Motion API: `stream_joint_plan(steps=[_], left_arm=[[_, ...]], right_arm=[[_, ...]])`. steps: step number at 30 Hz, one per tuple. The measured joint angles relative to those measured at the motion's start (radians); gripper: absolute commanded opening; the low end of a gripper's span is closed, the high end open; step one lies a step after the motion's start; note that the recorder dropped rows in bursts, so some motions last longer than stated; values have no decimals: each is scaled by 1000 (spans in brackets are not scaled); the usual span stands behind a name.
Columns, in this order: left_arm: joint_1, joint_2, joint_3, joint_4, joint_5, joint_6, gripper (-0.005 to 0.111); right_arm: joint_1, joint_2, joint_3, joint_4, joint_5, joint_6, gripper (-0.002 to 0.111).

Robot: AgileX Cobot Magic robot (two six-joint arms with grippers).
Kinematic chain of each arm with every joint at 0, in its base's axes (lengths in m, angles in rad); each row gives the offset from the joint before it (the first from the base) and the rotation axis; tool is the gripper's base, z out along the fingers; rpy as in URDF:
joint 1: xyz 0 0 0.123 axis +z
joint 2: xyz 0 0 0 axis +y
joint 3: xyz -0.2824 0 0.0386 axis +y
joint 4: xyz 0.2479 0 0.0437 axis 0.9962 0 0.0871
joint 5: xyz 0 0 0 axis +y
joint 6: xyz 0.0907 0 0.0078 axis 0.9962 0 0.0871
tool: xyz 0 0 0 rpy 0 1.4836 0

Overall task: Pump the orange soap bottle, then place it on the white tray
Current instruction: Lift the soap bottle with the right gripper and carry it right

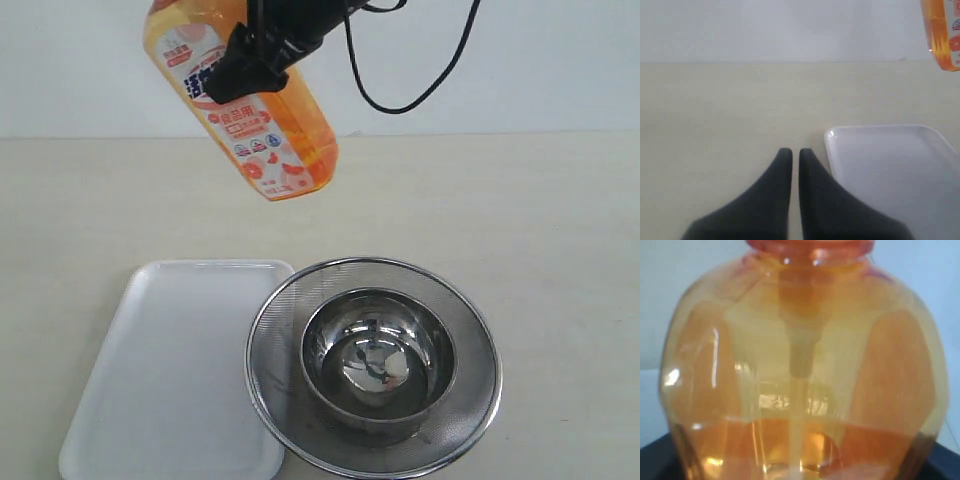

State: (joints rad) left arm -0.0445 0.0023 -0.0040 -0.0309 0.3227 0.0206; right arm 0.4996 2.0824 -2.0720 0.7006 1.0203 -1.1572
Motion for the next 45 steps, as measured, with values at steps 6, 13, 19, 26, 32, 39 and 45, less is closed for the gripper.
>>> stream_joint_plan(steps=[6,13,19,26,32,39,45], left_arm=[[0,0,0,0,0,0,5],[0,0,0,0,0,0,5],[0,0,0,0,0,0,5],[0,0,0,0,0,0,5],[0,0,0,0,0,0,5],[0,0,0,0,0,0,5],[0,0,0,0,0,0,5]], right_arm=[[0,-27,0,-213,50,193,0],[-27,-28,0,-234,69,264,0],[-102,-28,0,-125,104,258,0],[-246,-28,0,43,193,211,0],[-381,-44,0,103,207,187,0],[-508,-139,54,133,207,138,0],[-597,-240,212,250,207,11,0]])
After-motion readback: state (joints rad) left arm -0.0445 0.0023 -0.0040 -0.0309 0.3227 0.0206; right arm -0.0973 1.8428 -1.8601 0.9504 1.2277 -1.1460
